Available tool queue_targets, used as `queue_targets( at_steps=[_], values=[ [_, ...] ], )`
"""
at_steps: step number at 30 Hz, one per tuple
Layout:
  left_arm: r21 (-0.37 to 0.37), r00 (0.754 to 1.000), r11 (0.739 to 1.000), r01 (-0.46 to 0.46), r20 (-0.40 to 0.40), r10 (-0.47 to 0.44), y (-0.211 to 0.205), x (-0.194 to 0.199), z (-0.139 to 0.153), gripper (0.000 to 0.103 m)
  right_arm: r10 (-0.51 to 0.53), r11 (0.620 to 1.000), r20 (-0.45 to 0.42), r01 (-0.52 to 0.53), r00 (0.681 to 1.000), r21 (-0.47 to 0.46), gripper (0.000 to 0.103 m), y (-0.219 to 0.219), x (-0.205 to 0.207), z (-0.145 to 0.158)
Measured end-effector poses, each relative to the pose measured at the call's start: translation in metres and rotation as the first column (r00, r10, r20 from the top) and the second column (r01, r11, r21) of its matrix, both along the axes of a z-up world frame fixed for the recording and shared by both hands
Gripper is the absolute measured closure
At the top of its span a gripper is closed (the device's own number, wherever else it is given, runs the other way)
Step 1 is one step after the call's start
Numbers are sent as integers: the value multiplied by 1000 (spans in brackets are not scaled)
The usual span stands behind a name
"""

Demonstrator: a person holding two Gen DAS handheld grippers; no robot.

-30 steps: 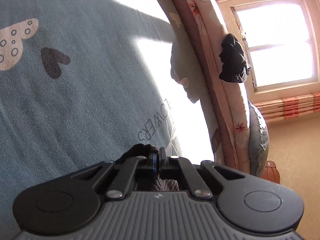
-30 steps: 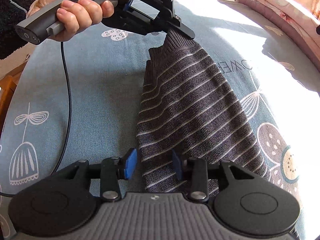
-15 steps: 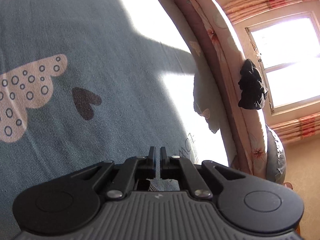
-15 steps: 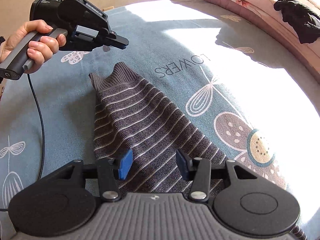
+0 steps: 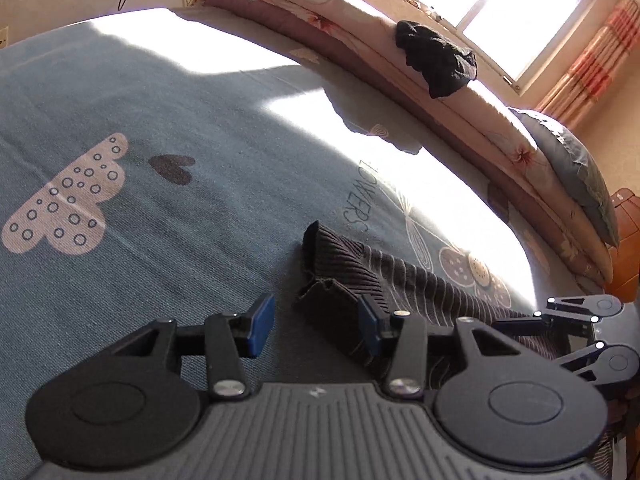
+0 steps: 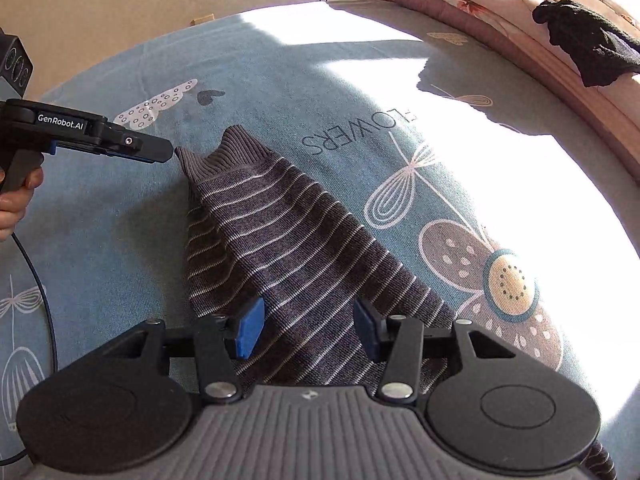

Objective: Fold clothes

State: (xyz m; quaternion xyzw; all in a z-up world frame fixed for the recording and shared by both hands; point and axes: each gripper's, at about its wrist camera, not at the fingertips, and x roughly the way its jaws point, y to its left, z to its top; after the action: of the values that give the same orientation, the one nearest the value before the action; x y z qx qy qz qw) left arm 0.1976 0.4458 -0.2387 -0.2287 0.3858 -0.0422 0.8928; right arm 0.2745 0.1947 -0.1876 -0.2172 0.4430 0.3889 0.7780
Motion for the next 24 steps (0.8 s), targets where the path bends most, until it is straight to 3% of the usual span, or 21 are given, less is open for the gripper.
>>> queue_targets(
  at_steps=[3,8,10,11,12,13,18,21,24],
  values=[
    [46,996,995,89,-2,-89,-13,7,-5,58,4,1000,2,-4,1000,-9,49,2,-8,2],
    [95,998,994,54,-29,-52,-18,19,-12,58,17,999,-1,-17,1000,-29,48,11,-21,3],
    [113,998,993,32,-58,-25,-23,21,-11,64,29,999,1,-28,1000,-37,48,15,-26,4],
    [109,997,994,28,-74,-20,-25,21,-11,69,33,999,2,-33,999,-39,48,17,-28,4],
    [103,996,994,26,-91,-16,-27,21,-11,89,37,998,5,-37,999,-42,48,20,-30,5],
    [79,995,997,10,-102,-2,-26,19,-12,99,41,998,7,-40,999,-45,48,22,-32,5],
    [-18,990,997,-81,-121,79,-10,-4,-11,101,95,994,42,-92,995,-61,48,36,-41,5],
    [2,984,994,-112,-141,111,-2,-21,-12,101,172,983,75,-166,982,-77,48,45,-51,5],
    [-28,980,991,-130,-155,124,8,-30,-12,101,227,971,83,-219,970,-98,48,55,-57,-1]
  ],
)
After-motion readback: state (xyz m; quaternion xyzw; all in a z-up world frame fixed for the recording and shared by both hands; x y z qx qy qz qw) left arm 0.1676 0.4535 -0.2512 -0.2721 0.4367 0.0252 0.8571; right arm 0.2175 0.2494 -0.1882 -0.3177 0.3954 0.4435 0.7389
